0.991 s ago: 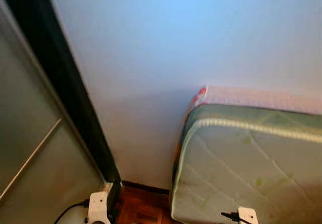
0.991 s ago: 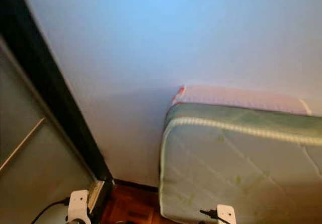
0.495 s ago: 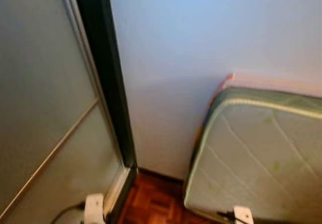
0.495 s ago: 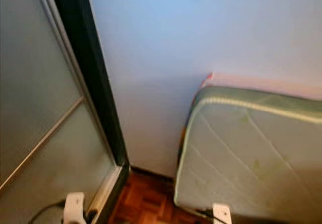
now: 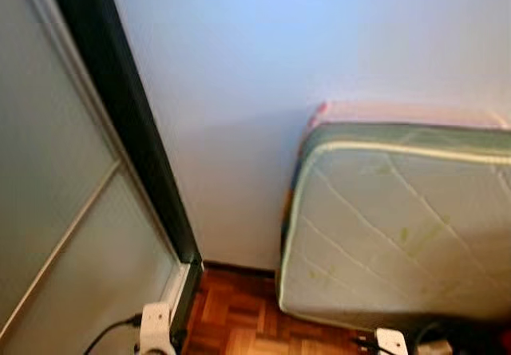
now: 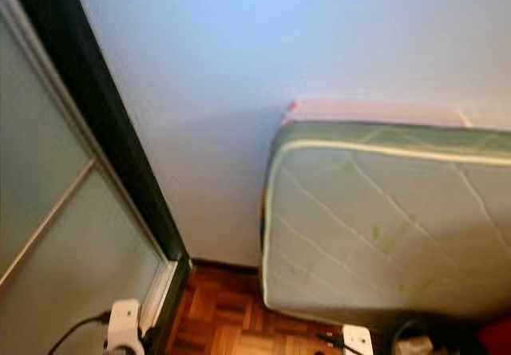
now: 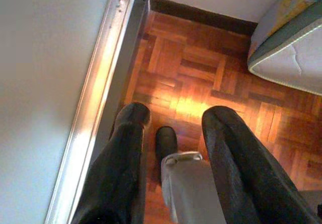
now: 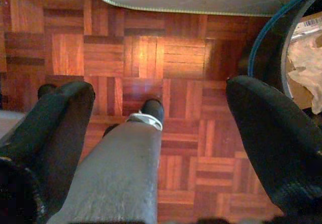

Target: Clean up the room

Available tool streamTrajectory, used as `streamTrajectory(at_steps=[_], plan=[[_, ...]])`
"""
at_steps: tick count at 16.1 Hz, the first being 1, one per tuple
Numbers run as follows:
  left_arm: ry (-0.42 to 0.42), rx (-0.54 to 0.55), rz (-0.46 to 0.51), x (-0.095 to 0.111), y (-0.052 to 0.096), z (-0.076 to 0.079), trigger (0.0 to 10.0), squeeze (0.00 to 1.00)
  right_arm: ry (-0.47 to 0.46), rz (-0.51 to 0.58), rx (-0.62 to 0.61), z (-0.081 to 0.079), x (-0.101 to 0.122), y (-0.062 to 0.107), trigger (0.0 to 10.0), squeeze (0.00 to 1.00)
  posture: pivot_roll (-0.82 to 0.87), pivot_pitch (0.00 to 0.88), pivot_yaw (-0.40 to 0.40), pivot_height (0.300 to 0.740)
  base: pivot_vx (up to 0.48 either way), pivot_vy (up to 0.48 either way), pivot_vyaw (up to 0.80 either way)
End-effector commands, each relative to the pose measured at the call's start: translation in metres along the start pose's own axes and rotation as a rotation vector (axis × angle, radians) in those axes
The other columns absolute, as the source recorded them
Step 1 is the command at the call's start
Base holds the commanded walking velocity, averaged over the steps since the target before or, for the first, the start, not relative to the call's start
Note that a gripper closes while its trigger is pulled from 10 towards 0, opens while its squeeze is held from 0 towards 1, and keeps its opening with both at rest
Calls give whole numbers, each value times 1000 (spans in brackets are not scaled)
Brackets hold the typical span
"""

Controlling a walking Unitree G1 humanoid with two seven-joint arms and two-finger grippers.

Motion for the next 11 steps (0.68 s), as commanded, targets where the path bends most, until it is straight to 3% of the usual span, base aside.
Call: streamTrajectory(at_steps=[1,7,9,11], plan=[[-28,-4,-138,-6,-2,-10,10000,0,15,41,30,-1,38,-5,10000,0,-24,0,-10,740,0,0,-800],[-54,-2,-131,-4,-3,-11,10000,0,25,35,28,-1,38,-5,10000,0,-23,0,-11,740,0,0,-792],[-57,6,-126,-3,-3,-11,10000,0,30,33,29,-1,38,-5,10000,0,-23,0,-10,740,0,-383,-788],[-39,9,-129,-4,-3,-11,10000,0,29,33,29,-1,38,-5,10000,0,-23,0,-10,740,0,0,-788]])
Point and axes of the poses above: a point about 5 cm out from each wrist's last joint towards the gripper, its own y axis pointing back from the gripper into the wrist, its own x axis along the axis of the wrist's last joint, z = x × y, the point moved 3 cm from there along -y, pointing out of the wrist towards the gripper, and after that the axes turned 4 degrees about -y, right-handed, at the moved point
